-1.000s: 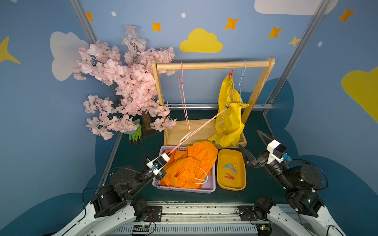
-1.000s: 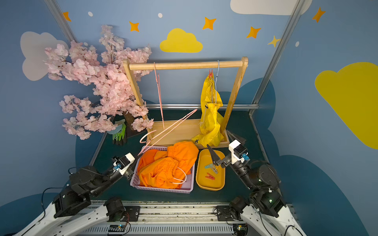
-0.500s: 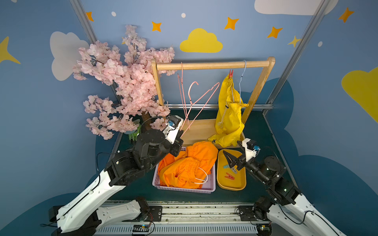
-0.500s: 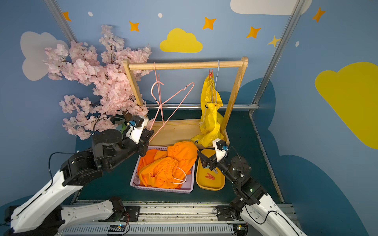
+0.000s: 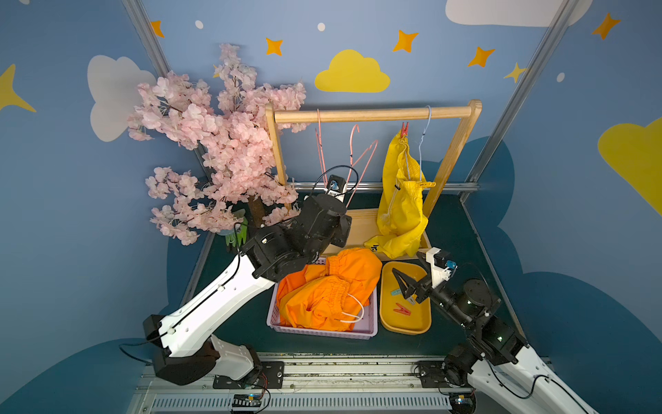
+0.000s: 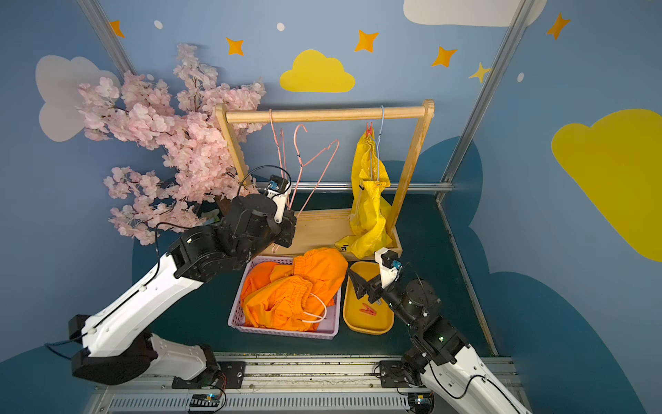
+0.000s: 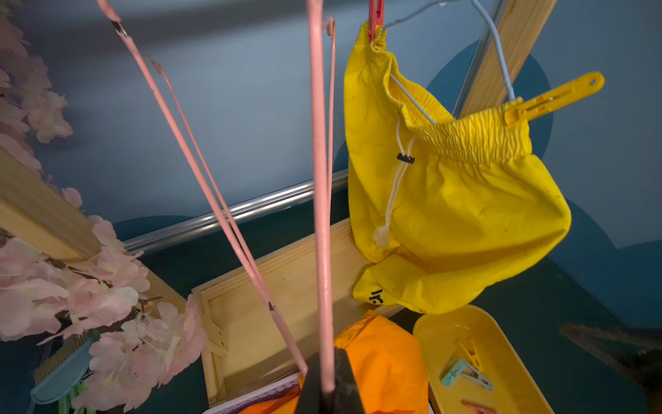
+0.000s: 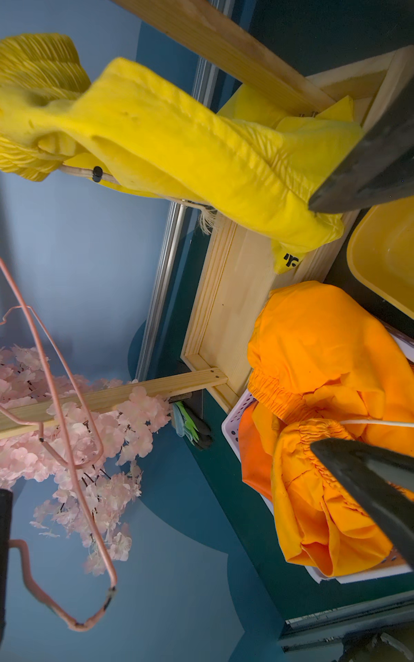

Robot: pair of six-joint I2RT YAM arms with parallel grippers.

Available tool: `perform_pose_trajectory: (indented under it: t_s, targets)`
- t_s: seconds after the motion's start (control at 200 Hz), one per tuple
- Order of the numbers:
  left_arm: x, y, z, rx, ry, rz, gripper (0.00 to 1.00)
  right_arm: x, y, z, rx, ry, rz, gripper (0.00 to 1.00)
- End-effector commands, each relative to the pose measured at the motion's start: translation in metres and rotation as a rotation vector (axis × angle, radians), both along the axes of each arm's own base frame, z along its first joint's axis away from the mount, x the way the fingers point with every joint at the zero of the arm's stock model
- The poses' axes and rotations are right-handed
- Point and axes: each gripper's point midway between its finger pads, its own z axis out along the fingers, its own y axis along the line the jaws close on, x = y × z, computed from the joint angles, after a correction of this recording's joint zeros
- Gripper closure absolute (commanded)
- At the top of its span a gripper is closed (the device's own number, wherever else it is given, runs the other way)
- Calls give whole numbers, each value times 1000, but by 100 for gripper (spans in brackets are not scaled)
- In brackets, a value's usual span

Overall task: Remove the clothespins securing shorts to the hanger
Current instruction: Place the hanger at the clothesline.

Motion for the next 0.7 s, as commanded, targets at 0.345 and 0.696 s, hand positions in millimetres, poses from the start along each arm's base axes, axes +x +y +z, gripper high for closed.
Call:
perform_pose_trajectory:
  t_s: [0.345,0.696]
  targets:
    - [70,-19,44,78,-143,240,96,-7,-10,-35,22,27,-22,3]
    - [115,-5,22,0,-61,319,96,-5,-24,-39,2,32,-94,3]
